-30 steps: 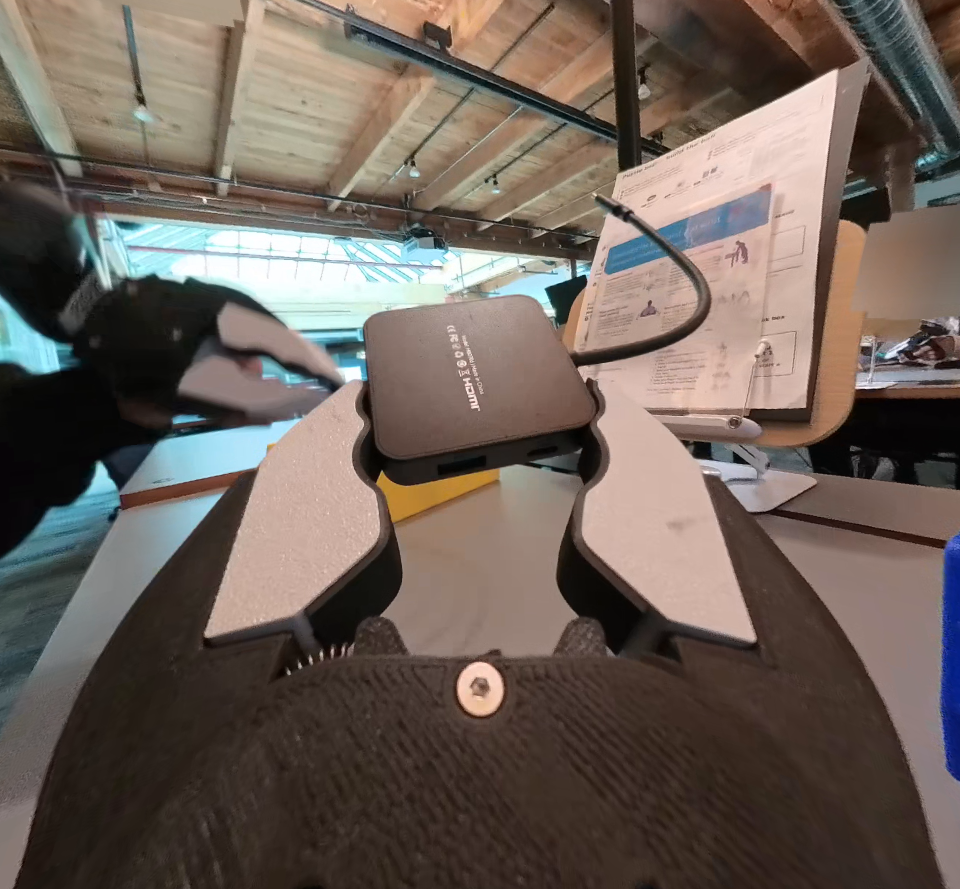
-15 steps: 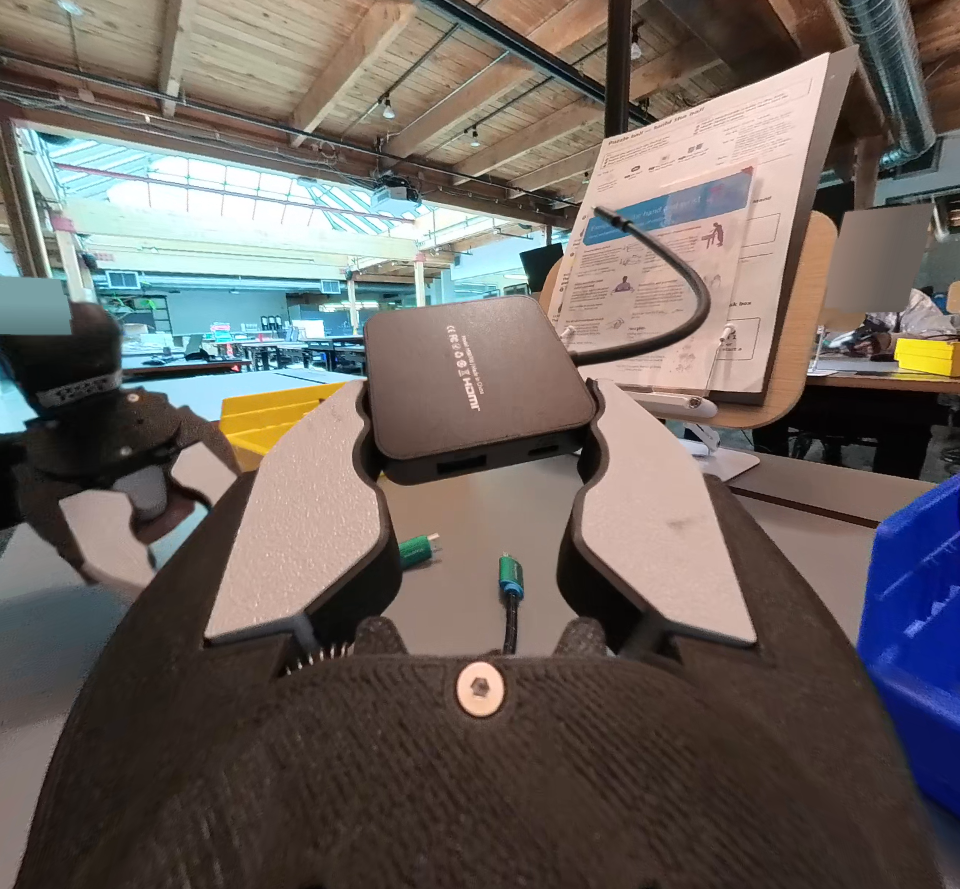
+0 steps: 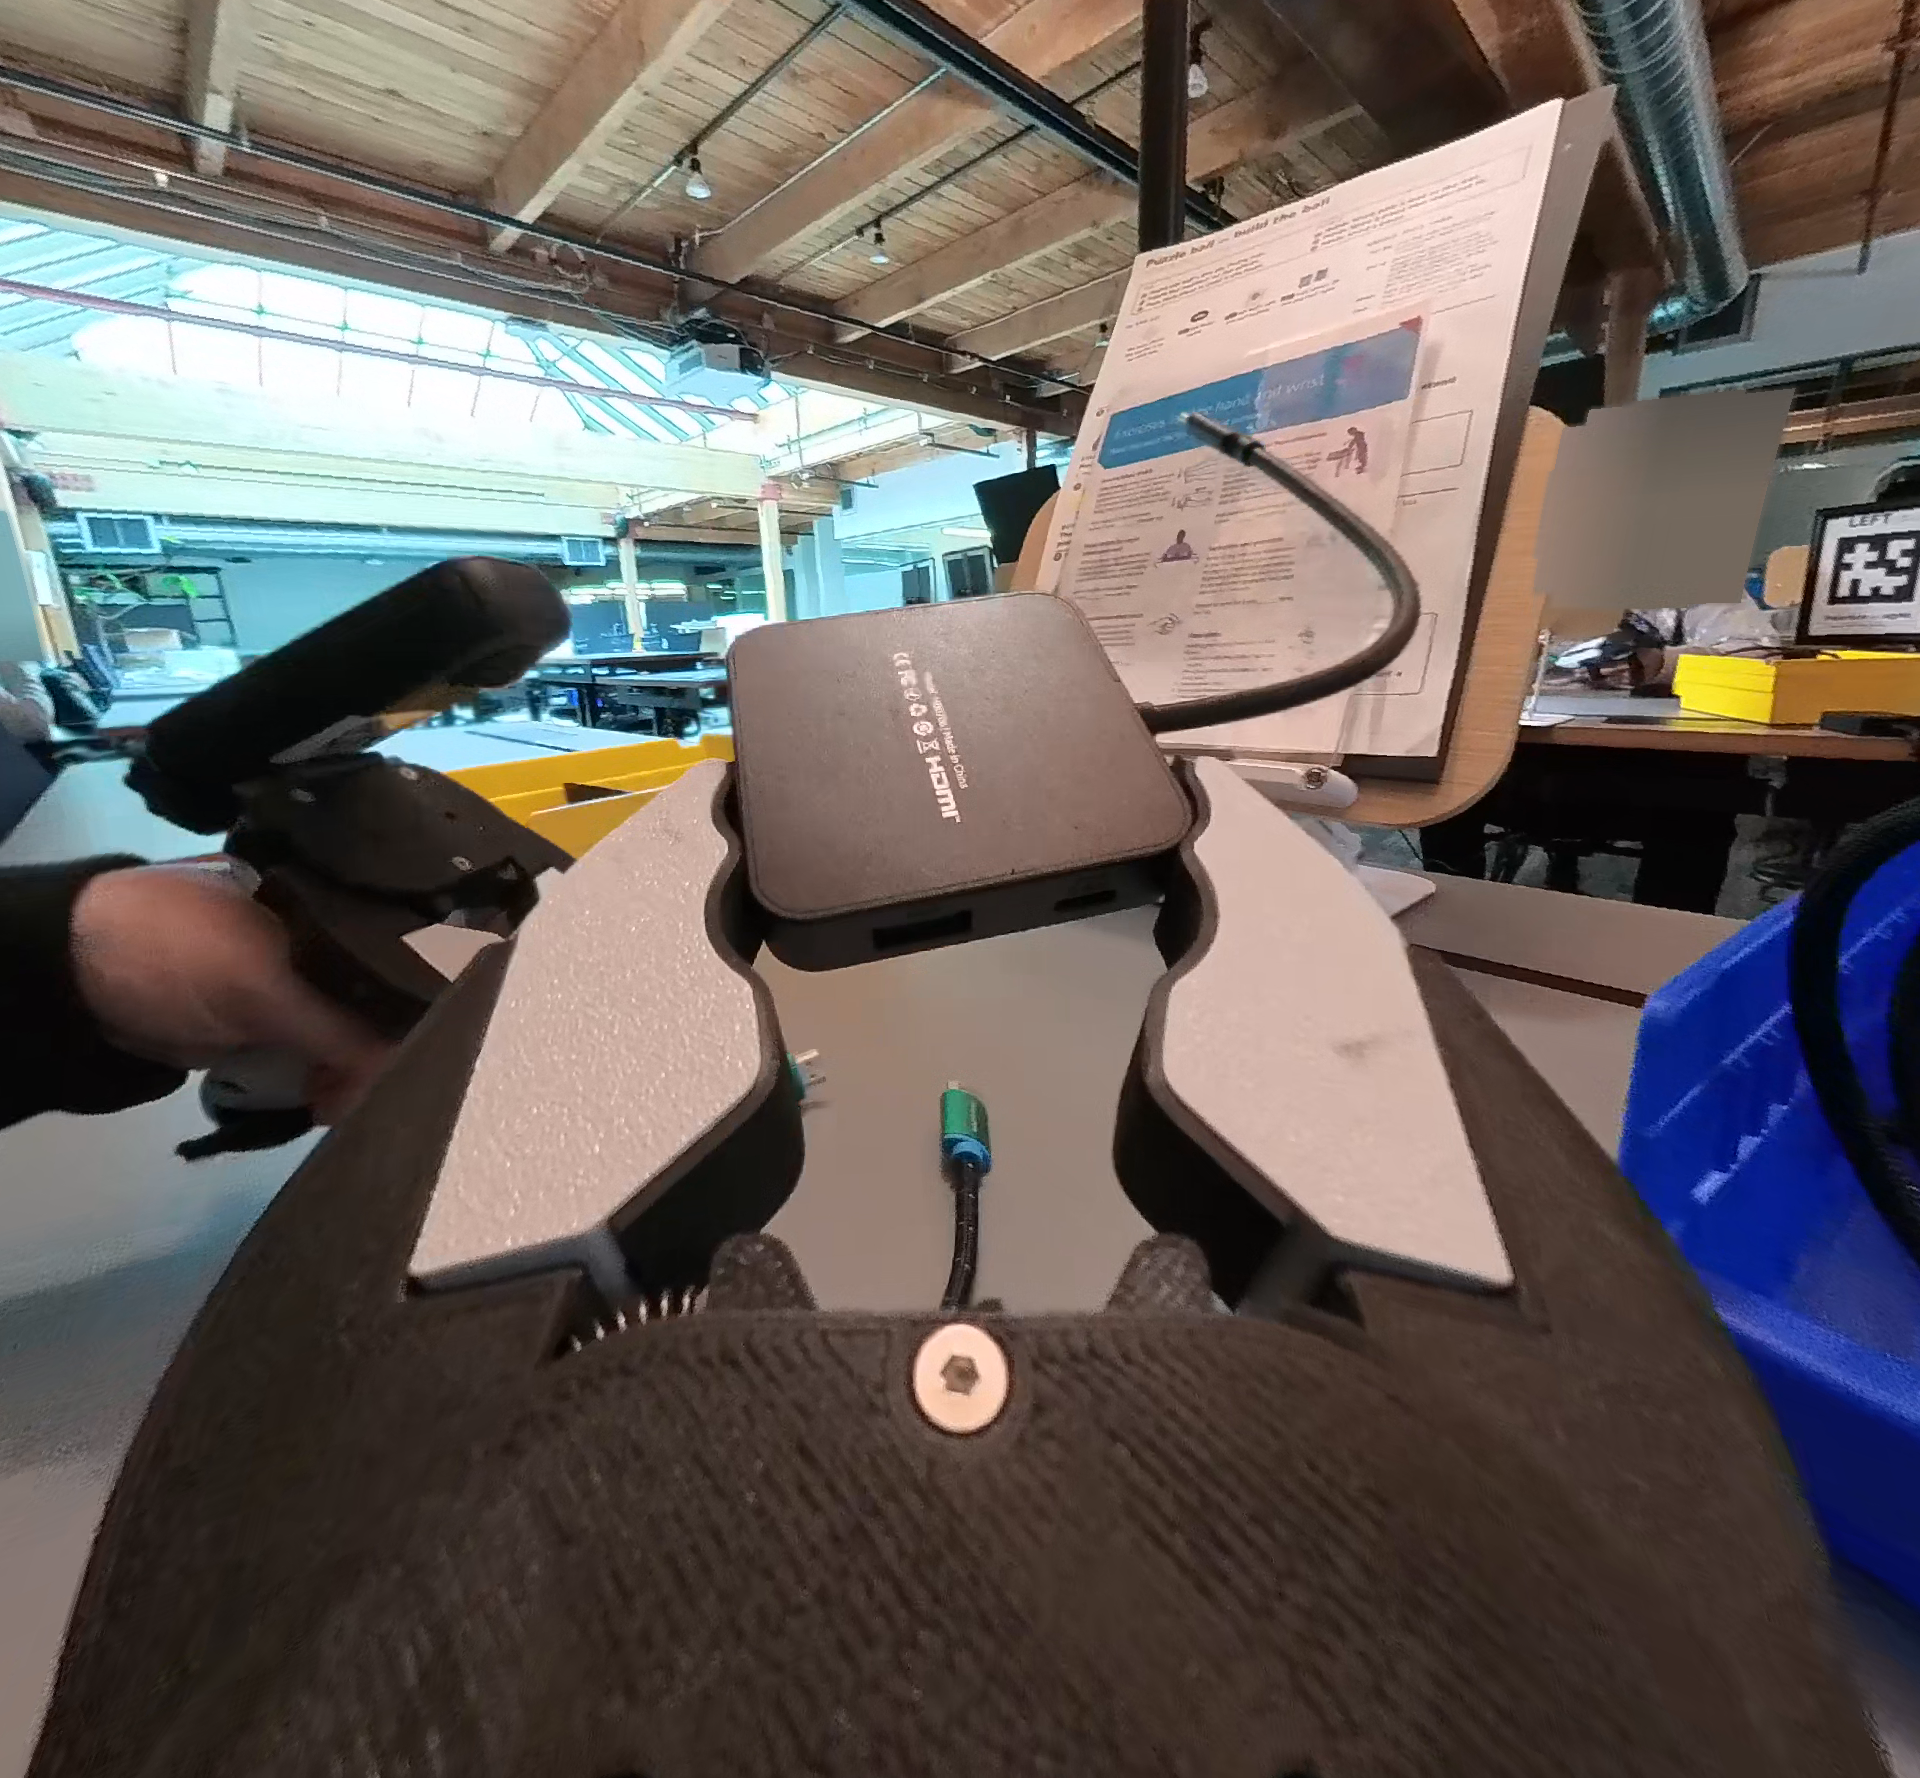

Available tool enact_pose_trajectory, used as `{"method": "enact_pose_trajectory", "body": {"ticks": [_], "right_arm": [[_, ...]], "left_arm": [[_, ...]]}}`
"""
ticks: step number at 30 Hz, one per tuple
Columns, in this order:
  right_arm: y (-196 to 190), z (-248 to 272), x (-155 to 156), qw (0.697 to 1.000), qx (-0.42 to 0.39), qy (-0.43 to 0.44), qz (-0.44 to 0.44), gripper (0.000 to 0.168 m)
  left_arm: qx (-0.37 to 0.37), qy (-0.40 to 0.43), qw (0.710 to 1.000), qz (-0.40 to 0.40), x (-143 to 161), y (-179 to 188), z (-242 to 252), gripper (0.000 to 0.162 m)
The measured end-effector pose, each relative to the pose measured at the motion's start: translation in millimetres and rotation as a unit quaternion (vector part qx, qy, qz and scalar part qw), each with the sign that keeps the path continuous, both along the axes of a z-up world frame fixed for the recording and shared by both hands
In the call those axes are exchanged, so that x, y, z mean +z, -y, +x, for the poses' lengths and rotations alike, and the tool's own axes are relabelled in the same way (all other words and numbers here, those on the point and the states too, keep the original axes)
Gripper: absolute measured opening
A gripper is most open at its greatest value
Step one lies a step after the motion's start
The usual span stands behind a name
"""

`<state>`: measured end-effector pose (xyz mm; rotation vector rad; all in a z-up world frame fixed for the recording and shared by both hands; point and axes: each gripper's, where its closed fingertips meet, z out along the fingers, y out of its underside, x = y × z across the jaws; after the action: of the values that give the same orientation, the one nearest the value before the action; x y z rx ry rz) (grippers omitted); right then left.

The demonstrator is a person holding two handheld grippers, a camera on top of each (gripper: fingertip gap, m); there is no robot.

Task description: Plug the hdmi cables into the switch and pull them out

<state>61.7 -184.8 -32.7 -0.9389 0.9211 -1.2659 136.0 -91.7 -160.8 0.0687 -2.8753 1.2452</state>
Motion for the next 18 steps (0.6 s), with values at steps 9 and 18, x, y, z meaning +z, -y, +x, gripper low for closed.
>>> {"method": "enact_pose_trajectory", "body": {"ticks": [9,18], "right_arm": [[-0.1,-2.2,-0.2,1.0,0.004,-0.001,-0.007,0.077],[-15.9,-16.6,19.5,0.976,0.174,0.07,0.112,0.077]], "left_arm": [[0.057,0.107,0.992,0.023,0.7,48.8,11.8,0.05],[0.117,0.062,0.988,0.073,-22.9,-18.9,43.7,0.052]]}}
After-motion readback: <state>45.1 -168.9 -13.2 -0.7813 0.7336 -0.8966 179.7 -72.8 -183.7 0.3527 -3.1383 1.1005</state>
